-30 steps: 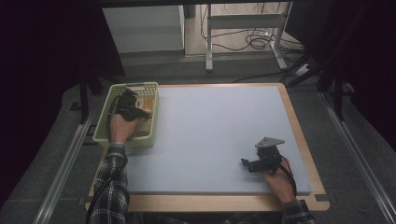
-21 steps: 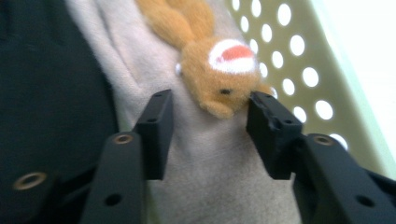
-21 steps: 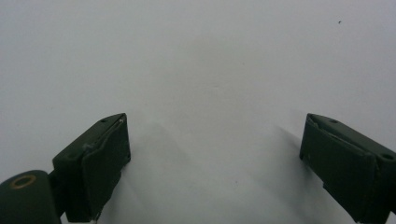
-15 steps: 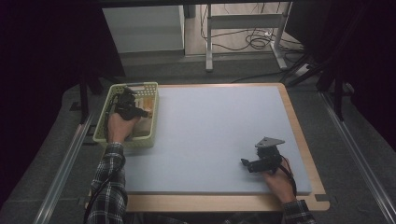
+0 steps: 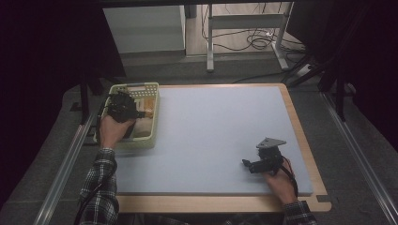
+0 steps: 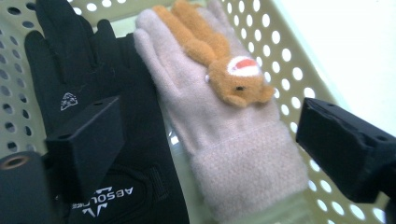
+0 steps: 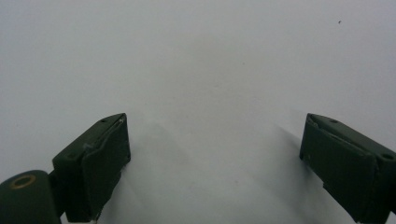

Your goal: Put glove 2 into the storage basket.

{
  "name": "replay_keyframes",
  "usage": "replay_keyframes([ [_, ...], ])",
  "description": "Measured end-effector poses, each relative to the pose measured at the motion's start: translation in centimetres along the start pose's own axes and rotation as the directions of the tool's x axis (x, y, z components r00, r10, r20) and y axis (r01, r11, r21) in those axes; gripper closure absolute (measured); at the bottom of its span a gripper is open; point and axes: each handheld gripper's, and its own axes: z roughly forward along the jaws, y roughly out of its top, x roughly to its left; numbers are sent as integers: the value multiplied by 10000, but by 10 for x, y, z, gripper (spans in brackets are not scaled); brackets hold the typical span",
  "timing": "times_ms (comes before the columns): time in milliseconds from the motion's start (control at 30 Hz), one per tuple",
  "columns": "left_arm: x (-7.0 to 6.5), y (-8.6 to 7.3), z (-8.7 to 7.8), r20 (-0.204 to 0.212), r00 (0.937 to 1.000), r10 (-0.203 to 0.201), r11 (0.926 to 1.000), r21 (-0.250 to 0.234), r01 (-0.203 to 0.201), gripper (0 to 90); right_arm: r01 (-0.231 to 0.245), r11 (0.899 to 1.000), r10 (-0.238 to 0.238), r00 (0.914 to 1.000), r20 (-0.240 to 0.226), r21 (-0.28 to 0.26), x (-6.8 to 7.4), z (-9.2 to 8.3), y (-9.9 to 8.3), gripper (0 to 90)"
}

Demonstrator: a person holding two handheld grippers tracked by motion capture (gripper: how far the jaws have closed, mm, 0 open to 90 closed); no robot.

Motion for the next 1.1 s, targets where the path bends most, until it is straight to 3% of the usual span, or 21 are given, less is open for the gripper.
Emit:
replay_keyframes([
  [133,-1,-3,-6,116,9999,62,9998,-169,-60,44,3,10000,-3,10000,0,-2,0,0,0,82],
  [400,-5,-13,-16,178,9982,580,9980,-276,-575,9,3,10000,-3,10000,11,0,0,0,0,82],
  [533,-12,-16,-24,267,9959,860,9944,-636,-841,5,5,10000,-5,10000,12,1,0,0,0,82],
  [733,-27,-21,-32,296,9889,1453,9852,-959,-1419,1,17,10000,-17,10000,20,19,0,0,0,82],
  [1100,-44,-34,-39,741,9792,1887,9756,-1278,-1783,0,11,10000,-11,10000,22,23,0,0,0,82],
])
